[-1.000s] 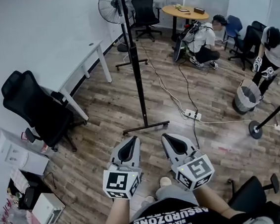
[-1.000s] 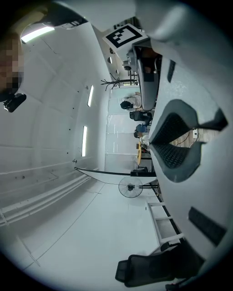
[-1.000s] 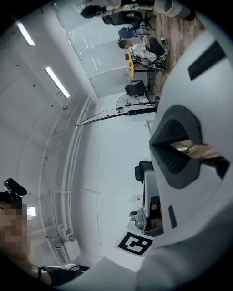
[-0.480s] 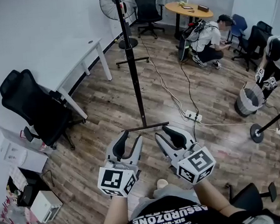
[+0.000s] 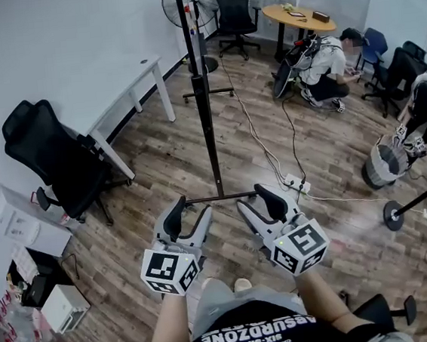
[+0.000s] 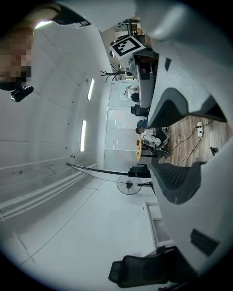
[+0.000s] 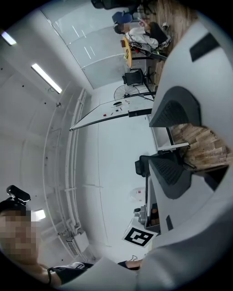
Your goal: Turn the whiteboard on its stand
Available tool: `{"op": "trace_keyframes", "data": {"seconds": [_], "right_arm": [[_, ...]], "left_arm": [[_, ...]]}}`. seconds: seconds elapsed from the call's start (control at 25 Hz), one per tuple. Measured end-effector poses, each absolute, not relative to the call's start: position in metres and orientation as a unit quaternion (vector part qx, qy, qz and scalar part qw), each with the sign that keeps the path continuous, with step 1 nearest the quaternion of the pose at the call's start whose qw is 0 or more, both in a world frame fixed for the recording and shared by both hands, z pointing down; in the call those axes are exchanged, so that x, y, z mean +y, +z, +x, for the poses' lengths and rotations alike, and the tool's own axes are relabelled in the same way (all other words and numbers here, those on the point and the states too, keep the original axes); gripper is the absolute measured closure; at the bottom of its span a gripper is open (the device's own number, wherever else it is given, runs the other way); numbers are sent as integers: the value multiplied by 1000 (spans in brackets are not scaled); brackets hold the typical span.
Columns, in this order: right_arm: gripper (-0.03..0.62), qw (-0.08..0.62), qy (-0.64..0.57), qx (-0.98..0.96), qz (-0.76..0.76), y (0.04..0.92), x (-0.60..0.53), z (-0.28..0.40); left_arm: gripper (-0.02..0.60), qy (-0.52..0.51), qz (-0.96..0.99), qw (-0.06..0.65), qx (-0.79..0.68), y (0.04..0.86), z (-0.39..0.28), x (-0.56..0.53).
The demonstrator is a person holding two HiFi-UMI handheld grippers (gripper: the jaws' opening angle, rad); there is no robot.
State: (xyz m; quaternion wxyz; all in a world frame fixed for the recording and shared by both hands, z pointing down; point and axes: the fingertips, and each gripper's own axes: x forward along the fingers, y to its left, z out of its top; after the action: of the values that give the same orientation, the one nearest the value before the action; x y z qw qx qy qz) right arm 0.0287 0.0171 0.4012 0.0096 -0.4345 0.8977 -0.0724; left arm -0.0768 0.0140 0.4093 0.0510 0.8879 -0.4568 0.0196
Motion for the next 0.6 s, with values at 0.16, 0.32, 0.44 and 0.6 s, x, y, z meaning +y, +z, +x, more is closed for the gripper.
{"op": "trace_keyframes", "data": {"seconds": [0.16, 0.32, 0.44, 0.6], "right_arm": [[404, 8, -68, 897, -437, 401, 1, 32], [404, 1, -72, 896, -439, 407, -16, 35], [404, -4, -76, 895, -439, 412, -33, 33], [404, -9, -78, 895, -440, 413, -63, 29]], "left_arm": [[345, 19, 887, 49, -459, 408, -79, -3], [344, 28, 889, 45, -454, 411, -78, -26], [344, 34, 891, 47, -450, 416, -81, -46], [344, 35, 894, 52, -444, 417, -84, -79]]}}
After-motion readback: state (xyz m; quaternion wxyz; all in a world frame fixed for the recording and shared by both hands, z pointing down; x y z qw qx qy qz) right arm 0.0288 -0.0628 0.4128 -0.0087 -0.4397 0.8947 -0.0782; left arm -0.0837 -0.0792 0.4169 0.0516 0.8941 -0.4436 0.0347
